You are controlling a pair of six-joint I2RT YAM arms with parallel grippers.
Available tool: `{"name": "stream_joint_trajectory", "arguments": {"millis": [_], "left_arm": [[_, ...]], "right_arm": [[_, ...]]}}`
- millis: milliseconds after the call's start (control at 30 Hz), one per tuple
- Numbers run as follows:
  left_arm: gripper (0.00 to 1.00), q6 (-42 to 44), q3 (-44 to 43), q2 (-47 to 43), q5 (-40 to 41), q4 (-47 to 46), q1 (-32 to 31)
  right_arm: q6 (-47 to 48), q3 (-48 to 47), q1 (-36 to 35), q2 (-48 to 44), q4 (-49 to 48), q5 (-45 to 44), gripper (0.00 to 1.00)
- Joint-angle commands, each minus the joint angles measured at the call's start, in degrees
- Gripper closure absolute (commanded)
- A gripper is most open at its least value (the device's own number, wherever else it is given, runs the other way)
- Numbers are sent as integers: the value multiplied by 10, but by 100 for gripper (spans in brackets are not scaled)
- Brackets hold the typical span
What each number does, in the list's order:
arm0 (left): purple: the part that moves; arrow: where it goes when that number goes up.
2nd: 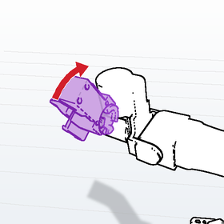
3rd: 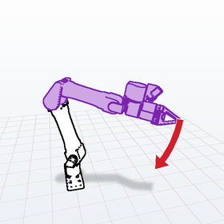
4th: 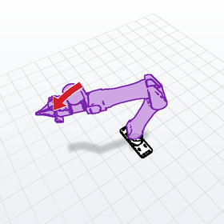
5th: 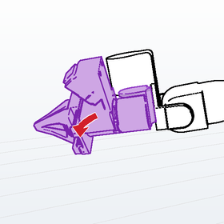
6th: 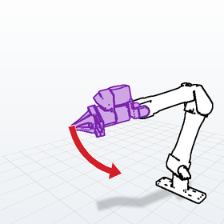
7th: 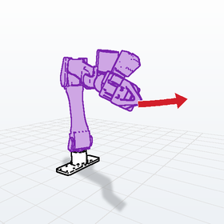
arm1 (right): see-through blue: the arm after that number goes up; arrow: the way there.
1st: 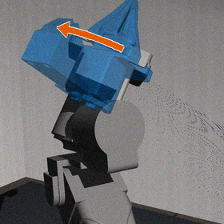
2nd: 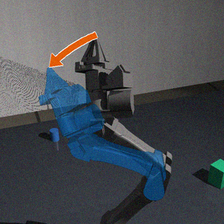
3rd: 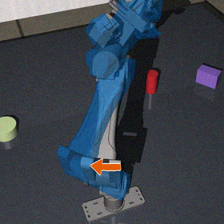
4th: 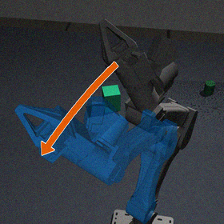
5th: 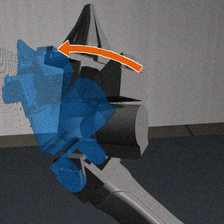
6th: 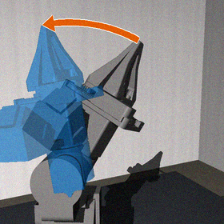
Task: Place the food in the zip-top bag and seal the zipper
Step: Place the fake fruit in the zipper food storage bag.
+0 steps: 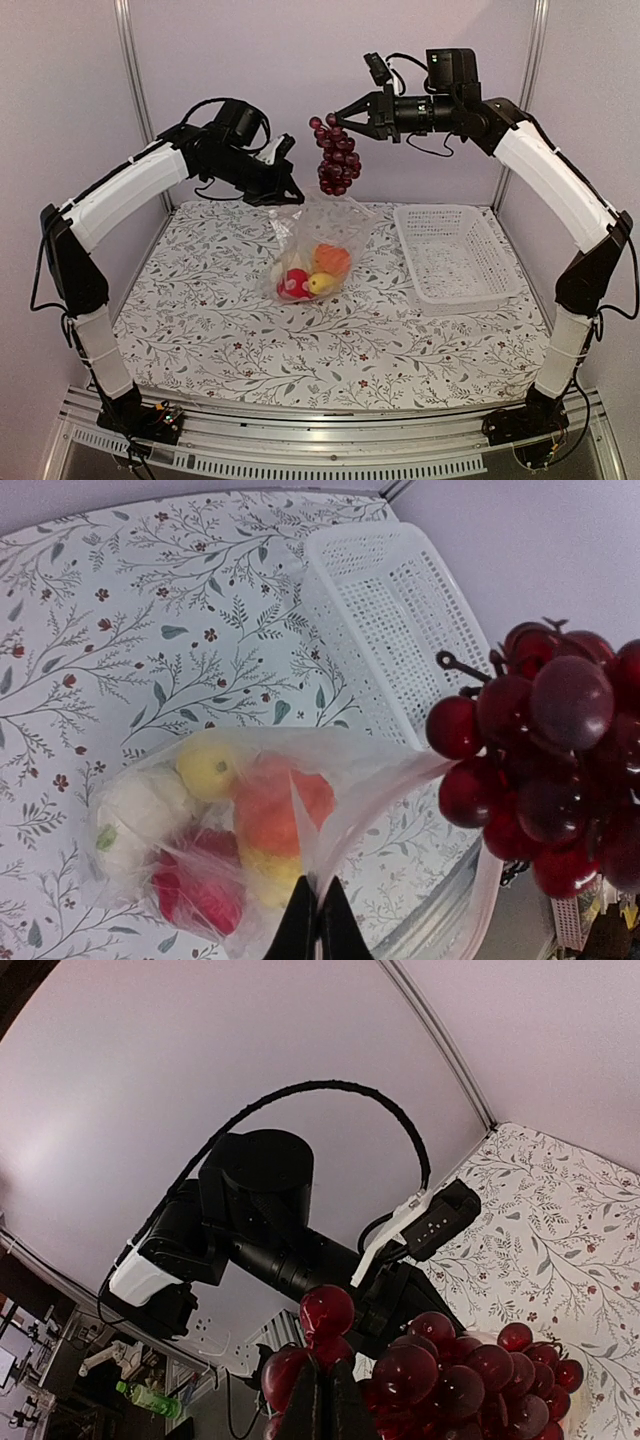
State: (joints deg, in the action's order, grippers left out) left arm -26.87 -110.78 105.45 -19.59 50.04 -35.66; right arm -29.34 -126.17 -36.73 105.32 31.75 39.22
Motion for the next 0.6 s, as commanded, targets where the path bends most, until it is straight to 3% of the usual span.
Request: {"name": "stream_joint_trajectory", "arguments": {"millis": [0, 567], "left_arm": [[100, -6, -24, 8, -2, -7, 15], [100, -13, -23, 16, -11, -11, 27]], "right_arm": [[-4, 10, -15, 24, -25, 19, 100], [6, 11, -28, 31, -50, 88, 100]]}}
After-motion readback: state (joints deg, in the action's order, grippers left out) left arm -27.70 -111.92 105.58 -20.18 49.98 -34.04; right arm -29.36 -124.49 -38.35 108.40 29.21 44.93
